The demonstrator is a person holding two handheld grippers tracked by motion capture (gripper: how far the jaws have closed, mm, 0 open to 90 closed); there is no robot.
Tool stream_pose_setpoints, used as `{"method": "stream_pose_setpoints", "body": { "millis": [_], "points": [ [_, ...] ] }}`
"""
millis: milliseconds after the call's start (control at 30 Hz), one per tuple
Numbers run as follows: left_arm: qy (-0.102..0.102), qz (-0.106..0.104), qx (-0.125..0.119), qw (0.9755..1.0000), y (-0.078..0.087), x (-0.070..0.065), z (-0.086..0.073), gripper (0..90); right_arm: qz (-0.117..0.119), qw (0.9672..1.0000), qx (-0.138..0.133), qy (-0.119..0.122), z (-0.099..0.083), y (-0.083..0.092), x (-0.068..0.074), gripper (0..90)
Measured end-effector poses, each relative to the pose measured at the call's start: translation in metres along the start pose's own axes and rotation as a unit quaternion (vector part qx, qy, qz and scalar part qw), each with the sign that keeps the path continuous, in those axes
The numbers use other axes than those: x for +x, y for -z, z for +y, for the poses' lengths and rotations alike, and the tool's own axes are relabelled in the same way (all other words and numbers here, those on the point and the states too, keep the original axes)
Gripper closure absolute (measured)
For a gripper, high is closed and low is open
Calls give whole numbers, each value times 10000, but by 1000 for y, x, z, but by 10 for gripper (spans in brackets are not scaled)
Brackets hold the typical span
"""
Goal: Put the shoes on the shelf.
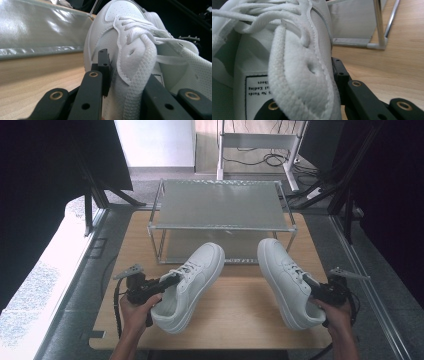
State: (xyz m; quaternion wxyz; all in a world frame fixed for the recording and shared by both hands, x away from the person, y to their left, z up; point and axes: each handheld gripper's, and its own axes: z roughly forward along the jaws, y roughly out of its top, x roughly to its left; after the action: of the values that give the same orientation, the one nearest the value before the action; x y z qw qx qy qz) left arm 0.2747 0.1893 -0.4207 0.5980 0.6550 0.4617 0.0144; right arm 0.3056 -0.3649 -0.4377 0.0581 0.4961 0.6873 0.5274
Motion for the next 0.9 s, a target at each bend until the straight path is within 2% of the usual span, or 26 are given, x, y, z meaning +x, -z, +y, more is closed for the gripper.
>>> {"method": "stream_pose_setpoints", "body": {
  "millis": [167,500,700,900],
  "points": [
    [-23,0,-113,9999,6,-3,3,815,113,9999,-88,31,3,2,6,855],
    [-43,-172,-328,9993,14,-8,8,816,211,9994,-283,-11,6,4,13,855],
    [-110,-220,-376,9990,16,-12,10,816,311,9991,-269,40,8,3,18,855],
    [-158,-163,-376,9990,17,-15,11,816,372,9989,-293,65,10,2,22,855]
  ]
}}
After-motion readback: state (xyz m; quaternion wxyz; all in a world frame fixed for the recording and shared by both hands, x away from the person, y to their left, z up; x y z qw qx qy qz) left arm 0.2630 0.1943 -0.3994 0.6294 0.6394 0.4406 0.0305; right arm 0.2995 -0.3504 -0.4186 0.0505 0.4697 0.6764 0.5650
